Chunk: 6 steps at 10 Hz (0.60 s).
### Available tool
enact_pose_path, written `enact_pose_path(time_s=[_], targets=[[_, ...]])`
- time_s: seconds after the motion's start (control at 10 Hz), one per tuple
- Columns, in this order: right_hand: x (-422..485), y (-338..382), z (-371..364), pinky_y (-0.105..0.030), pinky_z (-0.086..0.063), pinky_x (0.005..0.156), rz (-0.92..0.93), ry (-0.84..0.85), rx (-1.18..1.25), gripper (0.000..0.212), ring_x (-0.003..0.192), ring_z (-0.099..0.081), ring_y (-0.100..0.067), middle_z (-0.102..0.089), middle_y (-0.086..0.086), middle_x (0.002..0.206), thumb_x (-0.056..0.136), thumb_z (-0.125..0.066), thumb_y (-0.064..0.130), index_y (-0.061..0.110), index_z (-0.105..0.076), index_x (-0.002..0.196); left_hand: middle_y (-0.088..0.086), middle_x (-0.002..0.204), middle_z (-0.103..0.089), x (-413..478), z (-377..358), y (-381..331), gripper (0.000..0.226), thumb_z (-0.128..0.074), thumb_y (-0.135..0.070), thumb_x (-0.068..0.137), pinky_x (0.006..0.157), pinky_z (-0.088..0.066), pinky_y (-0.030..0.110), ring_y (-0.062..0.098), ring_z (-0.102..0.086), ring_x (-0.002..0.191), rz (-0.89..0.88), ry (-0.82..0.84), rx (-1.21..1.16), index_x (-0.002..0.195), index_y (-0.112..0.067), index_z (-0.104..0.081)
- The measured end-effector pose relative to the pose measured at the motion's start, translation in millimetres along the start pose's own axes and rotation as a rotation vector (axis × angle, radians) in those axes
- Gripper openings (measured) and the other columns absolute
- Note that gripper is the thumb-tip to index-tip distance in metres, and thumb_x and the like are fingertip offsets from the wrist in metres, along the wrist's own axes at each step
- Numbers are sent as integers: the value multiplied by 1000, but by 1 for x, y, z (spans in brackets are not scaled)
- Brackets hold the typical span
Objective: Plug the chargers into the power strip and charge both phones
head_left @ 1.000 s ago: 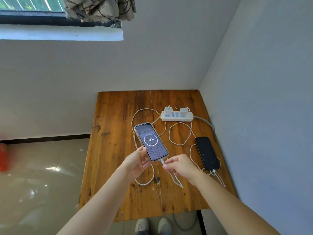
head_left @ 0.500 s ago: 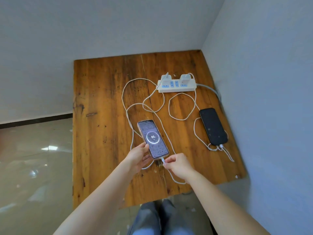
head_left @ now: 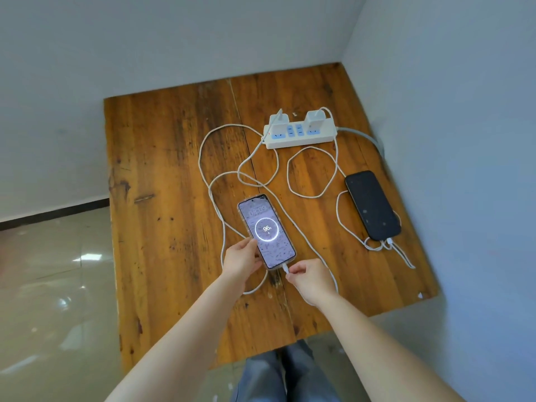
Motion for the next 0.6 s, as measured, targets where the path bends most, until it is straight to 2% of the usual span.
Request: enact_pose_path(time_s=[0.1, 0.2, 0.4, 0.5, 0.6], targets=[[4, 1, -3, -22, -44, 71, 3, 10, 6, 18, 86, -59, -14, -70, -3, 103, 89, -65, 18, 14, -71, 104, 11, 125, -63, -3, -1, 5, 36, -48, -20, 99, 86, -53, 32, 24, -61, 111, -127, -79, 114, 133, -10, -50], [4, 3, -4, -23, -43, 73, -7, 33, 7, 20, 88, -58, -14, -69, -4, 107, 90, -63, 18, 13, -70, 108, 7, 129, -62, -7, -3, 10, 35, -45, -22, 99, 92, -53, 37, 23, -59, 116, -227, -129, 257, 132, -12, -53], [1, 2, 3, -31, -50, 88, -34, 106, 67, 26, 102, -62, -20, -67, -5, 116, 92, -59, 18, 13, -67, 116, 8, 133, -60, -15, -1, 10, 37, -41, -14, 100, 100, -48, 43, 25, -54, 124, -179, -109, 216, 133, -11, -55], [-7, 5, 8, -39, -49, 99, -37, 159, 94, 31, 112, -59, -24, -63, -7, 124, 94, -56, 19, 12, -62, 124, 6, 137, -57, -20, 3, 10, 38, -40, -14, 100, 103, -46, 41, 24, -51, 127, -199, -91, 270, 134, -13, -54], [-20, 18, 21, -46, -49, 98, -21, 161, 112, 27, 114, -58, -35, -63, -19, 121, 95, -52, 20, 7, -65, 115, 4, 139, -55, -36, 11, 10, 39, -39, -13, 99, 99, -45, 35, 23, -50, 128, -285, -145, 395, 136, -14, -52]])
Point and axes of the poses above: each hand's wrist, its own x-axis towards the middle knuckle, its own z-axis out of the back of the hand, y = z × x, the point moved 2 cm from there along x, towards the middle knuckle
